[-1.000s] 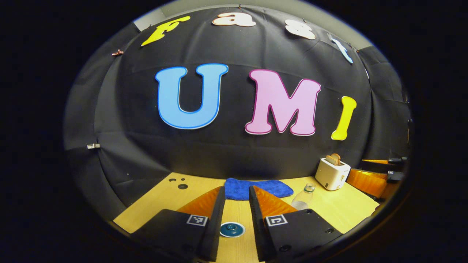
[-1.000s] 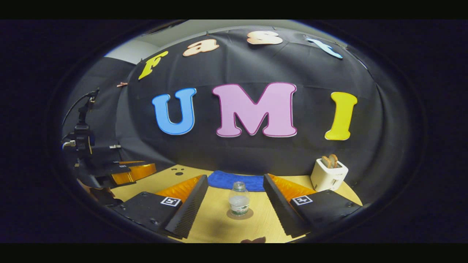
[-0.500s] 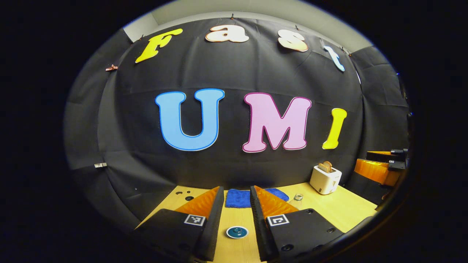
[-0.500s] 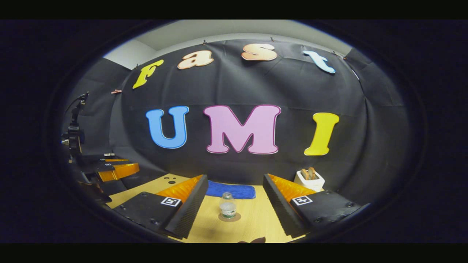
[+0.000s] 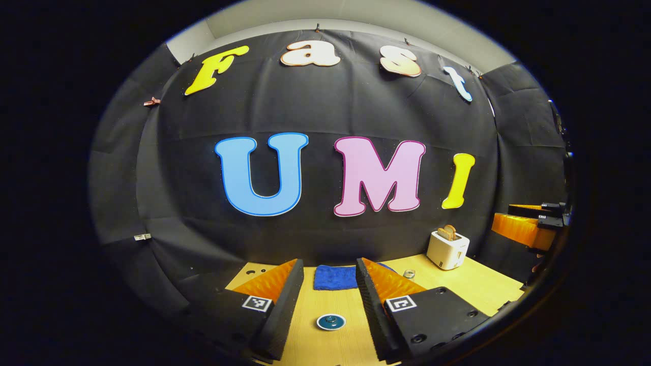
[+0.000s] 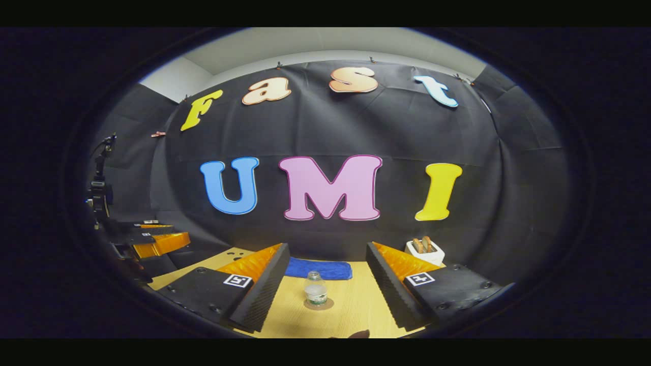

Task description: Open the teacup lid with one hand, grasp the water bottle and pour water into the teacup with the other hand; after pouring, place the water bottle on the coaster and then close the teacup lid.

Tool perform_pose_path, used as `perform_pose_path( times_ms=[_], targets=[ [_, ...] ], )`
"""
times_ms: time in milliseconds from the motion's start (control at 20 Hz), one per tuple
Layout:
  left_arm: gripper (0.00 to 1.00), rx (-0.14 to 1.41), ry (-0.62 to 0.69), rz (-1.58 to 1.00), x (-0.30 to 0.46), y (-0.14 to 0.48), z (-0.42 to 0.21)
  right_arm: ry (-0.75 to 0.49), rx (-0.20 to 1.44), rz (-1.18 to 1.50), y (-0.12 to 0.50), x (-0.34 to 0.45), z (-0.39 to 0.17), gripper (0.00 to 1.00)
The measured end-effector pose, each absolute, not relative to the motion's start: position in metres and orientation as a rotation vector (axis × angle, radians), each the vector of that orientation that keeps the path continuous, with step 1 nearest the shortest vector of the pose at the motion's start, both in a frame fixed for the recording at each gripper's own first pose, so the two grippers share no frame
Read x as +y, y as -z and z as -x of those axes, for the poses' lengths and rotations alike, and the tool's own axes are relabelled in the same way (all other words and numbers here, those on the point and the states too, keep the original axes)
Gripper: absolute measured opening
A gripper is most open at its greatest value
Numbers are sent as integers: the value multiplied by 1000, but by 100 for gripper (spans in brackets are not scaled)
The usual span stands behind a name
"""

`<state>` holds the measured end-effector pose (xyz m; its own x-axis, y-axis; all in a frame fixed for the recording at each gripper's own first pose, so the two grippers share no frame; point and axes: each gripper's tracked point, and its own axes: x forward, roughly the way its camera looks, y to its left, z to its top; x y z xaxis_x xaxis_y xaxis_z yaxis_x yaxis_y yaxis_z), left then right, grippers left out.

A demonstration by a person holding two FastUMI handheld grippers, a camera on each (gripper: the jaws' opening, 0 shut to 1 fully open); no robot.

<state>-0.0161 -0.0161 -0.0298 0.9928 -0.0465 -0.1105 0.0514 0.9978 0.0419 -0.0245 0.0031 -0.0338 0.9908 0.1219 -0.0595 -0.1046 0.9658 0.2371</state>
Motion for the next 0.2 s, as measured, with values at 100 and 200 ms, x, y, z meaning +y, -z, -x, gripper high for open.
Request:
perform_pose_path(
  times_ms=[100, 200],
  targets=[
    [71, 107, 60, -49, -18, 29, 17, -114, 78, -234, 35, 5, 27, 94],
    [76, 97, 72, -53, -19, 24, 18, -121, 82, -230, 35, 10, 28, 94]
  ],
)
